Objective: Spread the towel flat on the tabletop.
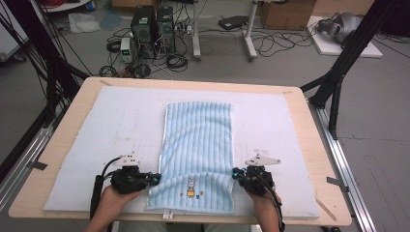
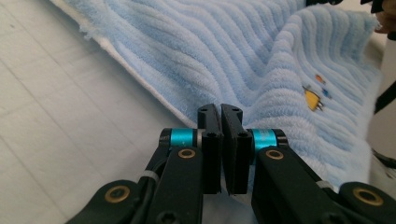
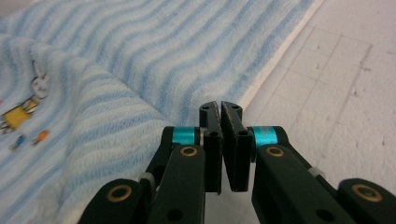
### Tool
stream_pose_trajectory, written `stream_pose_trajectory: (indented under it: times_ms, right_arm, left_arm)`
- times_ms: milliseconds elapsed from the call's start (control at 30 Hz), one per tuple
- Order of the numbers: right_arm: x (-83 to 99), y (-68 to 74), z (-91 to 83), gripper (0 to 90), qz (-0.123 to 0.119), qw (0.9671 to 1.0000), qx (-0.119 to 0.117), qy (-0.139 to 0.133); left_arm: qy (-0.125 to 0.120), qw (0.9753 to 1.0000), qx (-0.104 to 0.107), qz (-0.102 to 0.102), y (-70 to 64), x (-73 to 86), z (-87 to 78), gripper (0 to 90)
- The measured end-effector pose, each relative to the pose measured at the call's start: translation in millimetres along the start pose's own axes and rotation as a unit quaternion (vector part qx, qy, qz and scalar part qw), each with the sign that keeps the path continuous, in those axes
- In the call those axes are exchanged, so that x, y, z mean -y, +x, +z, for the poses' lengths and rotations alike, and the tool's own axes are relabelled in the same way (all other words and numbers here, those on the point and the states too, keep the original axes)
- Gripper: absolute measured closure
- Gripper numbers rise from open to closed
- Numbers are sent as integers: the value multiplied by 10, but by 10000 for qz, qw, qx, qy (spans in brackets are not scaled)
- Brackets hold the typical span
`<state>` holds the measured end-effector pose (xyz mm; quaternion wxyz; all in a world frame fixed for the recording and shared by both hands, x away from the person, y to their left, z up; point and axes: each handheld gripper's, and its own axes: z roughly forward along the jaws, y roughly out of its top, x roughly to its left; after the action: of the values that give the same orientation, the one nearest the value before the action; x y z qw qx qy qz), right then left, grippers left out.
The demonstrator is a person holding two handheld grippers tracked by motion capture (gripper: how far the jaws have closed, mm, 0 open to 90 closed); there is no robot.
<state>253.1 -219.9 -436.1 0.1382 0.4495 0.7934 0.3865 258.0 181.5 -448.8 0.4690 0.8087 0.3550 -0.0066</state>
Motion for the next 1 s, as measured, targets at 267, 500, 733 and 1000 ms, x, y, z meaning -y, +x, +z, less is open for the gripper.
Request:
stream_pose_trajectory:
  times_ms: [267,500,733,1000]
  right_arm:
    - [51,95,-117,833,-184,9997,-20,152]
    - [-108,-52,-22,601,109,9991,39,-405]
    - [-343,-200,283,541,252,9985,277,-390]
    - [-379,-176,506,829,-92,9988,461,141]
  left_arm:
    - [-131,9997,177,57,-34,-4,-93,800]
    - [-792,9946,-663,15,187,-237,-64,497]
    - [-716,9932,-913,-3,422,-471,176,461]
    - [-170,9927,-1167,266,427,-524,491,601]
